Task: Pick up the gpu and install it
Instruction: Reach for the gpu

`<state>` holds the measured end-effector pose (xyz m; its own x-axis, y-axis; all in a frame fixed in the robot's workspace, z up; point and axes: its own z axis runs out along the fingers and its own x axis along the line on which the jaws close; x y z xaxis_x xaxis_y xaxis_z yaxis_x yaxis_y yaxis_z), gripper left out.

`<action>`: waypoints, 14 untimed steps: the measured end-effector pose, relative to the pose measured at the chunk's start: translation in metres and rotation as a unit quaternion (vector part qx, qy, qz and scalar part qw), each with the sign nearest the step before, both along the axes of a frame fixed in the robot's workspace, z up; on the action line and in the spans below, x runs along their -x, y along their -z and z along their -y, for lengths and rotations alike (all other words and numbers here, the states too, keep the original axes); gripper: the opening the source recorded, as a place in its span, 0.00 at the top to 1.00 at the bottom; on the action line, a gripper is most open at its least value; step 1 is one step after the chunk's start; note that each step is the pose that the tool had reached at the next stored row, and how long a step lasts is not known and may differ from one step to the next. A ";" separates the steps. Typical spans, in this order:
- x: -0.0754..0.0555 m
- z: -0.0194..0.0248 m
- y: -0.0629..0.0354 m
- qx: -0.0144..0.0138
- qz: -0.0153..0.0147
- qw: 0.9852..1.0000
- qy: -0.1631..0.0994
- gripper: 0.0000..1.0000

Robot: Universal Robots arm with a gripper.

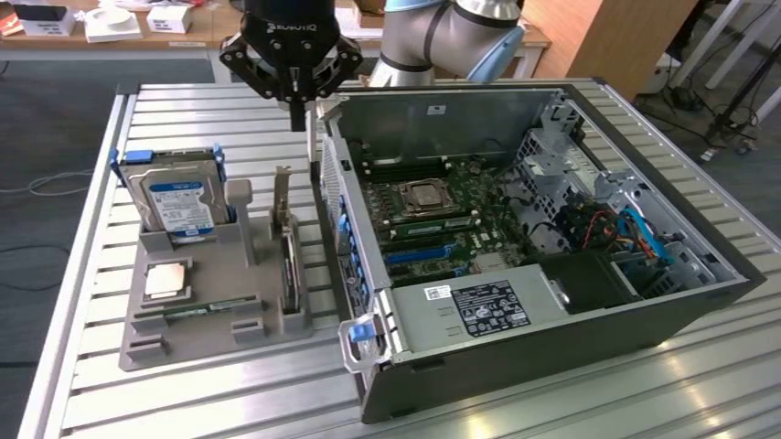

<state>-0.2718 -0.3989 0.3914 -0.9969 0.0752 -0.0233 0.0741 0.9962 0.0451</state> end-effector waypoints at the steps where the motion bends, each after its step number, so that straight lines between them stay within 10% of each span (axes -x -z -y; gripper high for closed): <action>1: 0.000 0.0000 0.0000 0.000 0.000 1.000 0.000 0.89; 14: 0.001 0.0251 0.0000 0.000 0.000 1.000 0.000 0.89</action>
